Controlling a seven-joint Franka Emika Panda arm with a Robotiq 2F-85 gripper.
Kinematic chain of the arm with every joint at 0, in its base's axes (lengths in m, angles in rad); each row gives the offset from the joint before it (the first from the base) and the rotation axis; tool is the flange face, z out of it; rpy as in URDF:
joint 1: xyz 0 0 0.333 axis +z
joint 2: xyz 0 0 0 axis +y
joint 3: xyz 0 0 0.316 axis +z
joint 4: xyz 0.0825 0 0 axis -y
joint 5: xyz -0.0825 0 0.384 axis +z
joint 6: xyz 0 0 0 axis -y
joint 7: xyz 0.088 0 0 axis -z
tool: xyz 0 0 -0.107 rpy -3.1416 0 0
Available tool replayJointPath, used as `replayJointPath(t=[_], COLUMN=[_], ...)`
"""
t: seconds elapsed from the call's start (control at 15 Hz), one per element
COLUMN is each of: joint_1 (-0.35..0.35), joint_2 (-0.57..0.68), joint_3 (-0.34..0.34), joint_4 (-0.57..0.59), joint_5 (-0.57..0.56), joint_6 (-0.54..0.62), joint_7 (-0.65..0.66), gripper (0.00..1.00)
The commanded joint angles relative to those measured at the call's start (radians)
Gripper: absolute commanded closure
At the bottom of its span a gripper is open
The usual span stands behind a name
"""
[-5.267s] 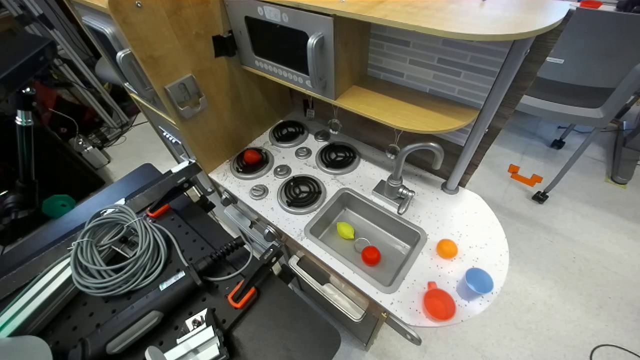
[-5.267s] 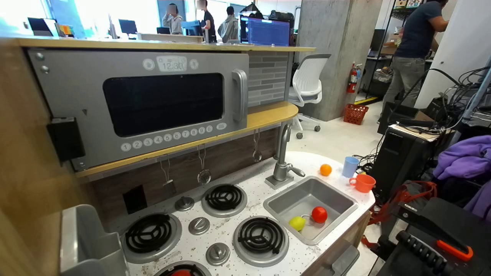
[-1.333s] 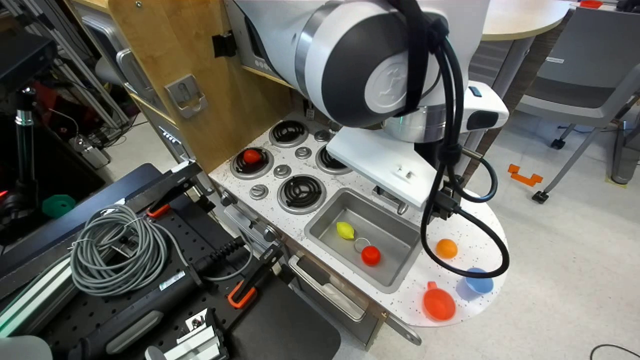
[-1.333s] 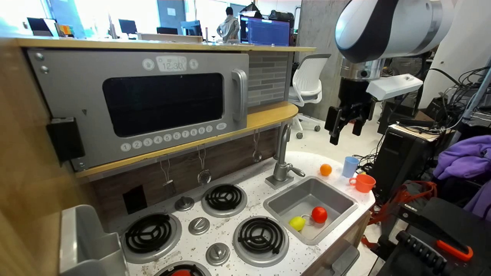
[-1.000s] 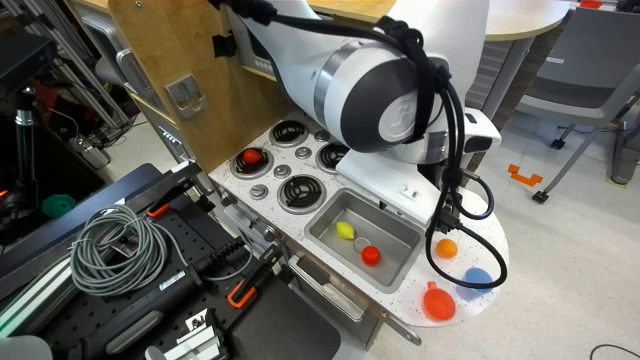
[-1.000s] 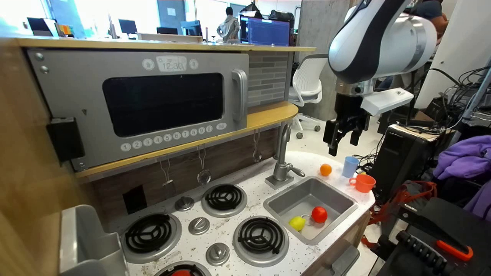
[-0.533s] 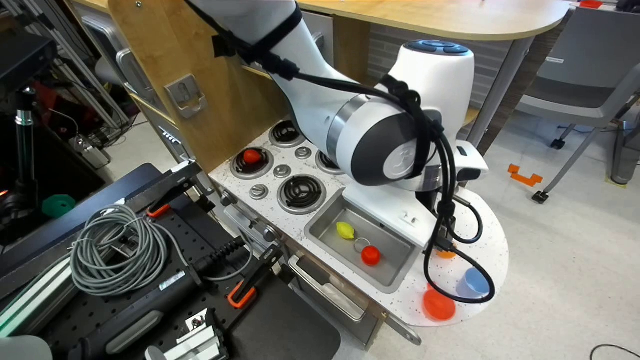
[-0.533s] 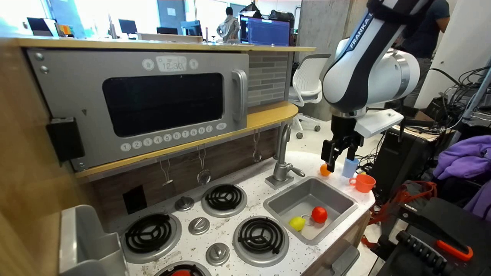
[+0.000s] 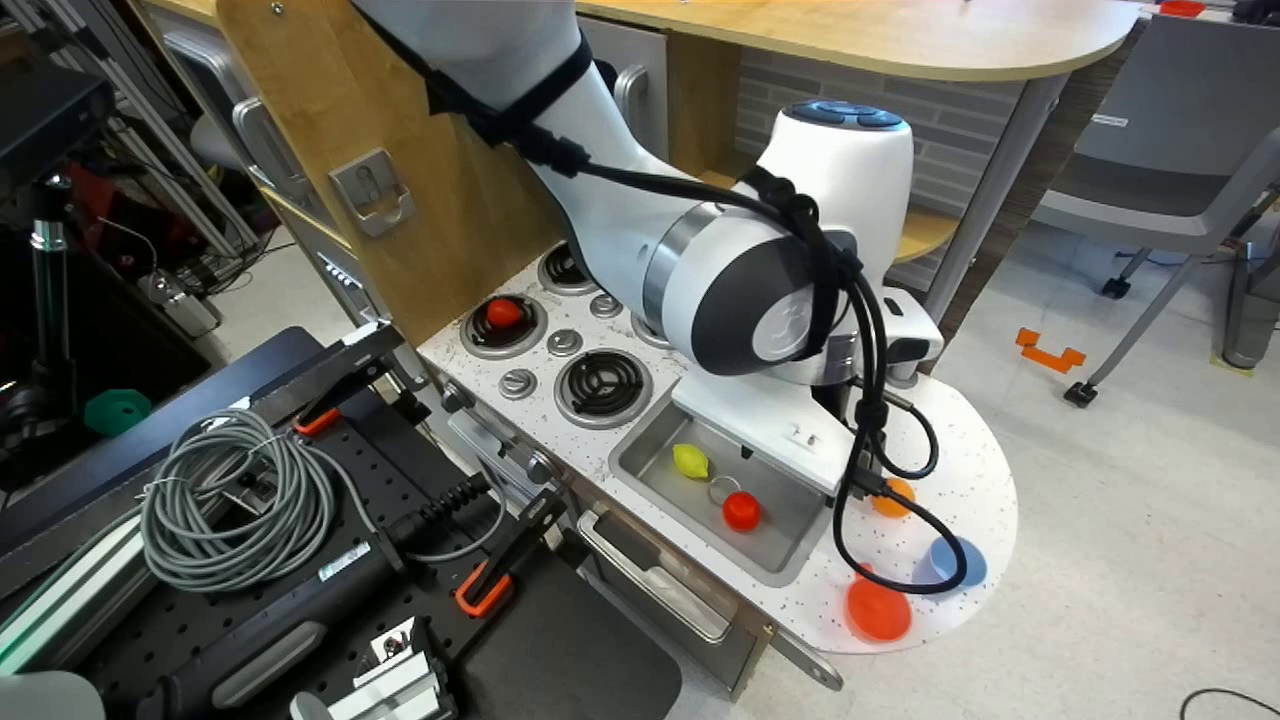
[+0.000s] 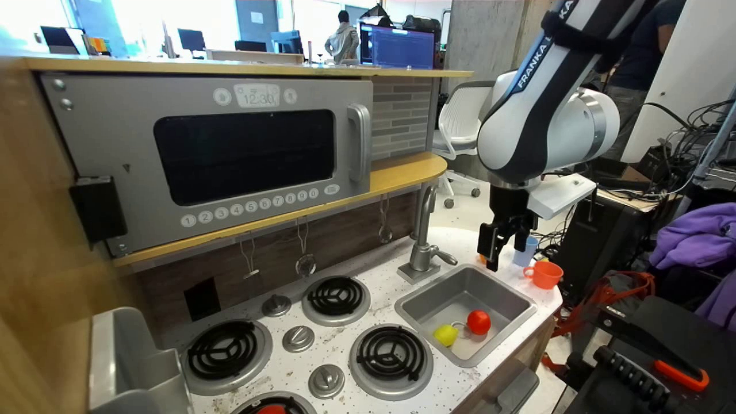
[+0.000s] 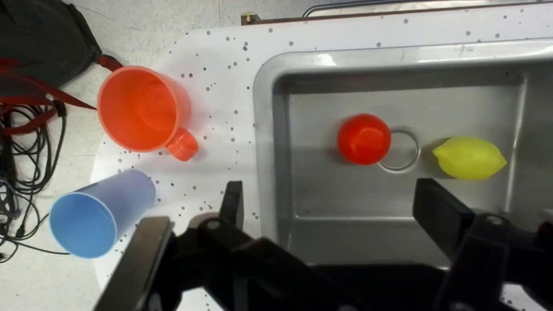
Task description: Pick up the red object from the sink and put it on the countertop
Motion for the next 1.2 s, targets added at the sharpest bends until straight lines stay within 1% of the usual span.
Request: replayJointPath(t=[0.0, 0.27, 0.73, 1.13], joint_1=[0.009, 0.032, 0.067, 0.07], joint_2=[0.044, 0.076, 0.124, 0.184], joint_3=[-0.008, -0.015, -0.024, -0.027], joint_4=[0.038, 0.037, 0.052, 0.133], joint_5=[-0.043, -0.073, -0.094, -0.091], joint_6=[-0.02, -0.011, -0.013, -0.04], joint_7=[0.007, 0.018, 0.036, 0.05], gripper=[0.0, 0.0, 0.0, 0.0])
